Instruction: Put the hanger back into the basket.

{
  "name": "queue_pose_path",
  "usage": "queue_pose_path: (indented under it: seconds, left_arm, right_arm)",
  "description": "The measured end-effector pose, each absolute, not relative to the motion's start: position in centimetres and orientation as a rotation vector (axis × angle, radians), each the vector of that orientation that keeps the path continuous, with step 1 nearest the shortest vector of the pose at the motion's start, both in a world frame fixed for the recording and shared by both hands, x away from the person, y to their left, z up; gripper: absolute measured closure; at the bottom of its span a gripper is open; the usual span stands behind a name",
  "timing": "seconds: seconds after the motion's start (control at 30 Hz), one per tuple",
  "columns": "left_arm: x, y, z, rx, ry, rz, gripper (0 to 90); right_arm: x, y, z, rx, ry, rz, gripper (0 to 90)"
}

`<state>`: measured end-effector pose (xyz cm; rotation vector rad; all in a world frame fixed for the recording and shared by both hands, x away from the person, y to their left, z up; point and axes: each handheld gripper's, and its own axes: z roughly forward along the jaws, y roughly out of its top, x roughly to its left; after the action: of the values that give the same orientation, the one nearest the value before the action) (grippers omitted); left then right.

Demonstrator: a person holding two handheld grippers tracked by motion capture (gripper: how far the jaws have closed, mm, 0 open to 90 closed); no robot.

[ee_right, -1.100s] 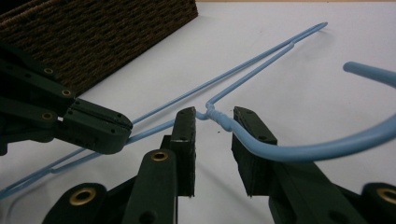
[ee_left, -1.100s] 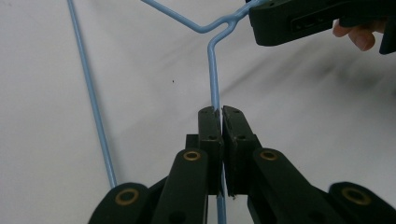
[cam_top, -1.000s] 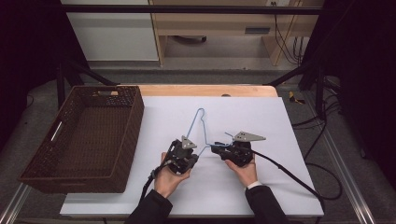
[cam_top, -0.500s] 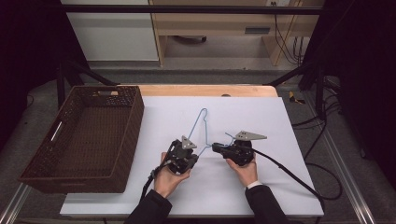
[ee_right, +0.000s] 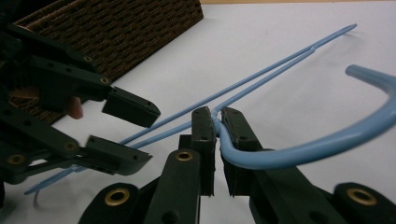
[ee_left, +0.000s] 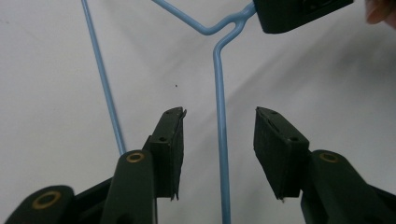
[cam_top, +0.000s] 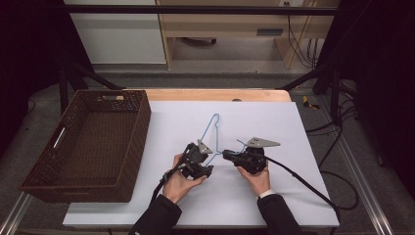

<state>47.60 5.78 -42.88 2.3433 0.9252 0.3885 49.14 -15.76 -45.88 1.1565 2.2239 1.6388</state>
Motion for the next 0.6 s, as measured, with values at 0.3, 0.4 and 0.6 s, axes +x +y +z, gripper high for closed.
queue_pose_path:
  seconds: [0.3,0.4,0.6]
  left_arm:
    - [48.1,4.9,-43.6,2.366,0.902,0.424,80.9]
    - [47.9,4.7,-43.6,2.360,0.909,0.447,85.9]
    - [47.6,4.4,-43.5,2.349,0.920,0.491,86.8]
  right_arm:
    - [49.0,-15.9,-45.7,1.147,2.220,1.634,85.0]
    - [49.0,-15.9,-45.6,1.147,2.217,1.638,85.3]
    - [48.9,-15.9,-45.5,1.136,2.203,1.635,84.9]
